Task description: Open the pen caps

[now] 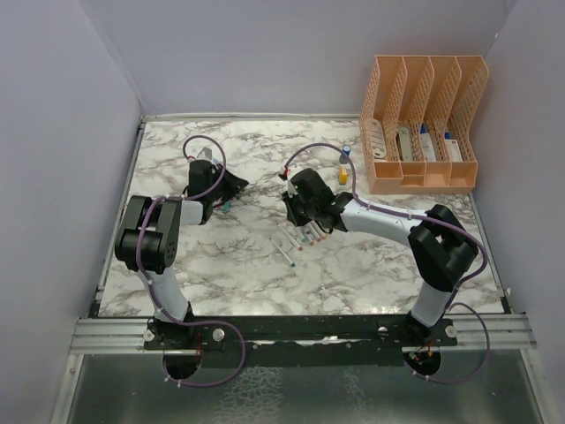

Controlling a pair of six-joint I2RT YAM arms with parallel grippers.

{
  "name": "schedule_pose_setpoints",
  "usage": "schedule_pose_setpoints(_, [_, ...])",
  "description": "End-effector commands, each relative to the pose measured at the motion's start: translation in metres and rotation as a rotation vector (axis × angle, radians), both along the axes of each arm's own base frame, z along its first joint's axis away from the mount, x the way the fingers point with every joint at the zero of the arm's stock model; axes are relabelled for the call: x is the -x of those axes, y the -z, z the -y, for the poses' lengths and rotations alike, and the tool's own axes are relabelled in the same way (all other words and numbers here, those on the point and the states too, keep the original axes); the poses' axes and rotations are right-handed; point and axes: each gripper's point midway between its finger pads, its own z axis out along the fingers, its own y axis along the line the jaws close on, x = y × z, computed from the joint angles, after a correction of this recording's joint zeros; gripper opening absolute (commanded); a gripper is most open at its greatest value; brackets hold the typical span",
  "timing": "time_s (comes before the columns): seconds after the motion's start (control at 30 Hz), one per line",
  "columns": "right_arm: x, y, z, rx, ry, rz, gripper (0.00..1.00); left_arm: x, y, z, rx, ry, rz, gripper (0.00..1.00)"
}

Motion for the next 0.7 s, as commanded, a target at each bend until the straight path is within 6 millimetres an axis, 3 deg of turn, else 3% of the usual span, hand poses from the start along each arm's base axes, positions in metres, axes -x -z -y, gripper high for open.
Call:
schedule_pose_setpoints(0.0, [-0.007,-0.002,-0.002,0.003,0.006,0.030,0.01,0.003,0.013,-0.001,-0.018,0.020,-0.022,0.13])
schedule_pose_setpoints(0.3, [-0.007,0.000,-0.003,0.005,0.002,0.031,0.01,0.006,0.025,-0.004,-0.027,0.015,-0.052,0.19])
schedule_pose_setpoints(0.67, [-0.002,0.011,-0.007,0.013,-0.050,0.009,0.02,0.010,0.024,-0.008,-0.027,0.006,-0.054,0.26])
